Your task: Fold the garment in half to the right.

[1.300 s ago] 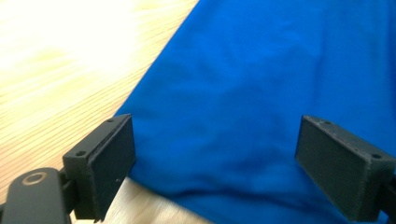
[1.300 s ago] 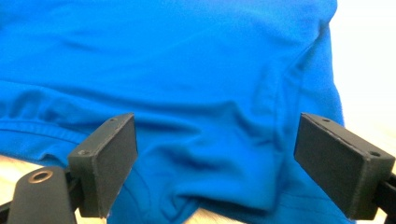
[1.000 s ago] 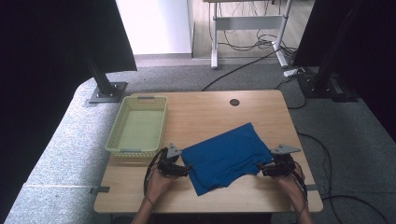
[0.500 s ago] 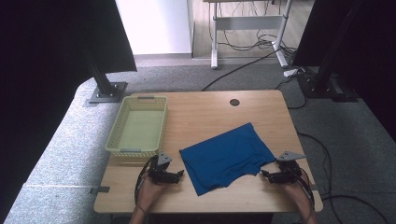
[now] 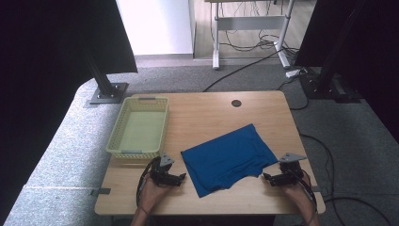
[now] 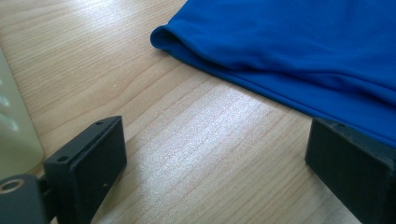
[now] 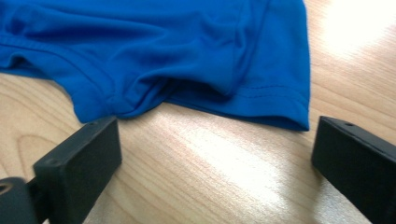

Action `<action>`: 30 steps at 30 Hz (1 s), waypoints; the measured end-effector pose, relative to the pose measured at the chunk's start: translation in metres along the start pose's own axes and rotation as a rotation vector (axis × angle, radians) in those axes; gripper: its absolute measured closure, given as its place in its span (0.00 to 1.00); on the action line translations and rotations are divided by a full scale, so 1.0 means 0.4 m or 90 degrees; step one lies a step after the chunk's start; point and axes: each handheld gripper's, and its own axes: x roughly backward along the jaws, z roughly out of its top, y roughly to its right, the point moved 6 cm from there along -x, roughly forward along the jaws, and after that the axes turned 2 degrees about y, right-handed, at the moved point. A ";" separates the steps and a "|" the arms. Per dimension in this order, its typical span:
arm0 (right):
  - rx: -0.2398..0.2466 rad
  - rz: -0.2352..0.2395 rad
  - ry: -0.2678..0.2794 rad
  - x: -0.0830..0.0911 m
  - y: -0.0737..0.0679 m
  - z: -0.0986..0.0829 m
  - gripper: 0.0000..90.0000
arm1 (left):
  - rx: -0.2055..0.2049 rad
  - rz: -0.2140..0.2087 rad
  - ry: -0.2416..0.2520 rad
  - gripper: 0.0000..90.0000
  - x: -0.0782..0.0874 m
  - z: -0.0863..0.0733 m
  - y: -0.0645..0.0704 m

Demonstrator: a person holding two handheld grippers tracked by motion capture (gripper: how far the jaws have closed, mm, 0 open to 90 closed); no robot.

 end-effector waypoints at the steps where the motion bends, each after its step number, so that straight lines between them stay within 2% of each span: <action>1: 0.002 0.002 -0.003 -0.001 -0.001 0.000 0.00 | 0.002 0.002 0.001 0.06 0.000 0.001 0.000; 9: 0.003 0.003 -0.003 -0.001 -0.002 0.000 0.00 | 0.008 0.008 0.003 0.08 -0.002 0.003 -0.001; 14: 0.003 0.003 -0.003 -0.001 -0.002 0.000 0.00 | 0.007 0.002 0.006 0.09 -0.007 0.011 0.007; 22: 0.002 0.002 -0.003 -0.001 -0.001 0.000 0.00 | 0.003 -0.004 0.024 0.09 -0.011 0.056 0.011; 30: 0.002 0.002 -0.003 -0.001 -0.001 0.000 0.00 | 0.005 -0.013 0.029 0.09 -0.038 0.096 0.012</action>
